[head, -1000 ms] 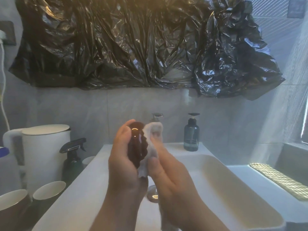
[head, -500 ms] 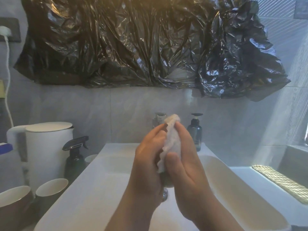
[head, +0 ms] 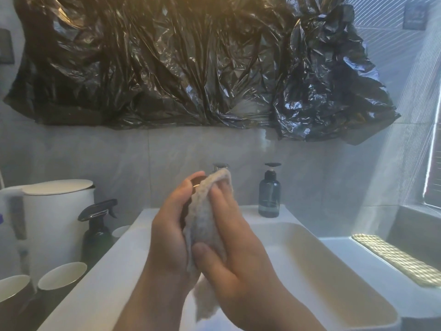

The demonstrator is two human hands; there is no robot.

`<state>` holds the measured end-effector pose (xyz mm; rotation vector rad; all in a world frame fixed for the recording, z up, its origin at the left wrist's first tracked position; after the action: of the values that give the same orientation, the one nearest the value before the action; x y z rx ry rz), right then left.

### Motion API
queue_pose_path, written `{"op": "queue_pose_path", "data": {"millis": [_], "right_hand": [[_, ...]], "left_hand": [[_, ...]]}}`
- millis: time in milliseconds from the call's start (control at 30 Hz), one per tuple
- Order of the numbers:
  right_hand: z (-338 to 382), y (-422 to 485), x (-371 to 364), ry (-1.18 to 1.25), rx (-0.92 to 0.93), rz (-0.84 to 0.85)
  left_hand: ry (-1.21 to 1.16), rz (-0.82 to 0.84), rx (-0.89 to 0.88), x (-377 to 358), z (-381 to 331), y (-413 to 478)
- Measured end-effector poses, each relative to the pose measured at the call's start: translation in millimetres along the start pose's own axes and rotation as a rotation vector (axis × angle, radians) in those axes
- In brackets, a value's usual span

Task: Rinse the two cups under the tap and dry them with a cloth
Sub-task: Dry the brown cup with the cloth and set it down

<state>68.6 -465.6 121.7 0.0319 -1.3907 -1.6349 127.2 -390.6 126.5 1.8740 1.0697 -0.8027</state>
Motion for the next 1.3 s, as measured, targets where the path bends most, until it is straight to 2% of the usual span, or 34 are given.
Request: {"op": "queue_pose_path", "data": {"millis": [133, 233, 333, 400, 467, 600, 733, 900, 1000, 1133, 1300], "right_hand": [[-18, 2, 8, 0.051, -0.092, 0.005], [-23, 1, 6, 0.094, -0.150, 0.051], [-11, 1, -6, 0.090, -0.113, 0.126], [-6, 1, -14, 0.052, -0.104, 0.180], [-2, 1, -15, -0.006, -0.062, 0.157], [-4, 0, -11, -0.158, 0.076, 0.015], [-15, -2, -2, -0.091, -0.050, 0.055], [-25, -3, 23, 0.044, -0.096, -0.205], [-34, -4, 36, 0.325, -0.255, -0.392], [-48, 5, 46, 0.548, -0.505, -0.337], [-65, 5, 37, 0.615, -0.636, -0.194]], "left_hand": [[0.134, 0.136, 0.105, -11, 8, -3], [0.142, 0.034, 0.046, -8, 4, -3], [-0.018, -0.142, -0.063, -1, -8, -4], [-0.036, -0.220, -0.121, 2, -15, -4], [-0.044, -0.265, -0.110, 8, -15, -2], [-0.029, -0.272, 0.046, 16, -9, 4], [0.138, -0.175, 0.185, 11, 4, 4], [0.460, -0.148, 0.178, 15, 9, 7], [0.591, -0.084, 0.165, 13, 11, 7], [0.658, -0.071, 0.167, 17, 14, 7], [0.590, -0.074, 0.216, 20, 14, 9]]}}
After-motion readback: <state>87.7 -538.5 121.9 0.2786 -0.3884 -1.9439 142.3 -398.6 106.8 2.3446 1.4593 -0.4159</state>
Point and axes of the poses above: each hand's wrist, its own y-axis towards the middle knuckle, its own x-axis out of the back of the hand, z = x × y, the point moved 6 cm from there along y, towards the middle knuckle, and after that the axes turned 13 degrees about -y, right-handed, at the moved point
